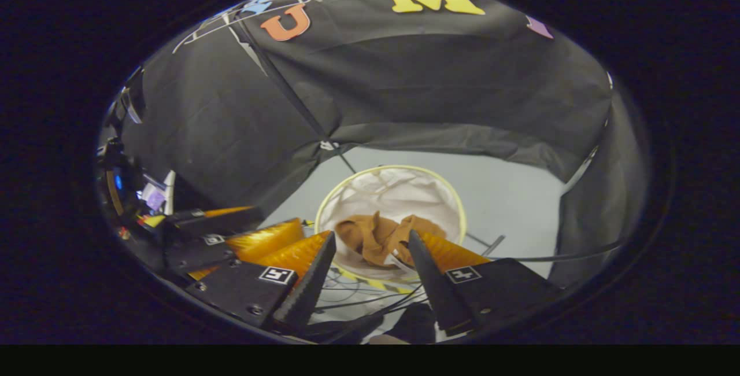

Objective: Grasp the clothes on the hanger with both hands and then place them into the laundry hamper below.

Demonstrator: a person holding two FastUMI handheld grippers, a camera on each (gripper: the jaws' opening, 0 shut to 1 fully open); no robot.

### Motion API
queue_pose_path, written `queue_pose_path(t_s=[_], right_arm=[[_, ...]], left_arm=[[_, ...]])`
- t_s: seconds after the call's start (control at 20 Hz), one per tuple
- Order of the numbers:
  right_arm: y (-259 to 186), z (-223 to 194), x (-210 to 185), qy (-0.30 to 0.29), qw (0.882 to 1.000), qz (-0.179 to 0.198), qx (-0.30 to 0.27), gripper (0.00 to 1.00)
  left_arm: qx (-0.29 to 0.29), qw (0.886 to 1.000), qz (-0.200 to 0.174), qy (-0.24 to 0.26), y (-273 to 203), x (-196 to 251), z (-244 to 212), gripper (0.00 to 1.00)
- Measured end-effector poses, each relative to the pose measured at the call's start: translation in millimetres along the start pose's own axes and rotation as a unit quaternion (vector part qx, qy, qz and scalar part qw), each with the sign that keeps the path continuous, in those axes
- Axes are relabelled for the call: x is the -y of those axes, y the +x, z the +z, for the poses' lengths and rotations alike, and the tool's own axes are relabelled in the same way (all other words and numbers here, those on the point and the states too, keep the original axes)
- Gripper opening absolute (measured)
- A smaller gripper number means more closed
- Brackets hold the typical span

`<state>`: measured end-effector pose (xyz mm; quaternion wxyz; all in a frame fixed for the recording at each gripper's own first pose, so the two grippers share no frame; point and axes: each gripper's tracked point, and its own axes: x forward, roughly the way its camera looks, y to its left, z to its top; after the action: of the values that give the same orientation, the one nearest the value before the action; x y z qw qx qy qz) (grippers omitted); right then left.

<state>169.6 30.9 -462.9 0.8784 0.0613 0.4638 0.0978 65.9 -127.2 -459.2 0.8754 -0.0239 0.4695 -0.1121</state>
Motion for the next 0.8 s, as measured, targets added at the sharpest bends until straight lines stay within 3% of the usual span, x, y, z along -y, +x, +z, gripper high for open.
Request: queue_pose_path(t_s=[0.05, 0.3, 0.5, 0.6, 0.8], right_arm=[[-5, 3, 1, -0.005, 1.000, -0.006, 0.004, 0.87], [-28, 8, -4, -0.024, 0.999, -0.019, 0.031, 0.91], [-55, 23, -16, -0.035, 0.997, -0.025, 0.063, 0.92], [-80, 38, -24, -0.048, 0.995, -0.028, 0.086, 0.92], [-135, 69, -49, -0.073, 0.985, -0.040, 0.153, 0.92]], left_arm=[[0.006, 1.000, 0.006, 0.005, -4, -5, 0, 0.97], [0.022, 1.000, 0.015, 0.000, -24, -11, 7, 0.97], [0.059, 0.998, 0.020, -0.007, -50, -8, 38, 0.97], [0.084, 0.996, 0.025, -0.003, -67, -10, 54, 1.00], [0.144, 0.989, 0.032, 0.007, -121, -10, 85, 0.96]])
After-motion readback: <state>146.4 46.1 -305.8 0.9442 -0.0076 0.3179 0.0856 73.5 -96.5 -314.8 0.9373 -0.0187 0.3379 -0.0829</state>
